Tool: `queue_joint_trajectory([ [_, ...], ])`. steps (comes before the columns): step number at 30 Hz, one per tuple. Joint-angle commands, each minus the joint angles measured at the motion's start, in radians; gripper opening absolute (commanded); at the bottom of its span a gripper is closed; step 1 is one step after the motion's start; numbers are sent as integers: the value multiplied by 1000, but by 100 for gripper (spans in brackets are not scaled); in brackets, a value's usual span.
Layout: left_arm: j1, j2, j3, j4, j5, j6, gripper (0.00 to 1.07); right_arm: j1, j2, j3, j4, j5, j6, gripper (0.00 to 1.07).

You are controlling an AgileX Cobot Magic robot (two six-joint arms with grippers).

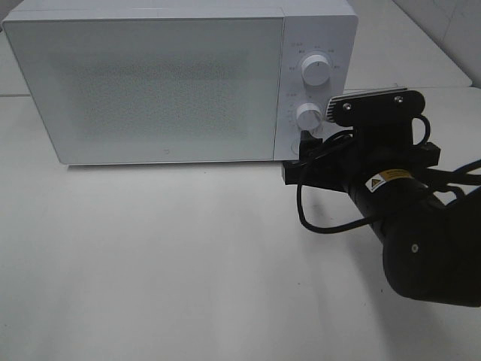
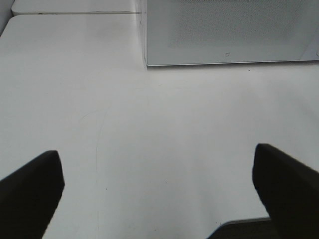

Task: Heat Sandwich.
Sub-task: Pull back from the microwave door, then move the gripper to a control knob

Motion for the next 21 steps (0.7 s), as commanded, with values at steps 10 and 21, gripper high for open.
queue_joint_trajectory([
  [10, 4, -24, 1, -7, -4, -6, 97, -55, 136, -120, -57, -34, 51, 76],
  [21, 4, -24, 1, -7, -4, -6, 97, -121, 228, -245, -114, -29, 75, 76],
])
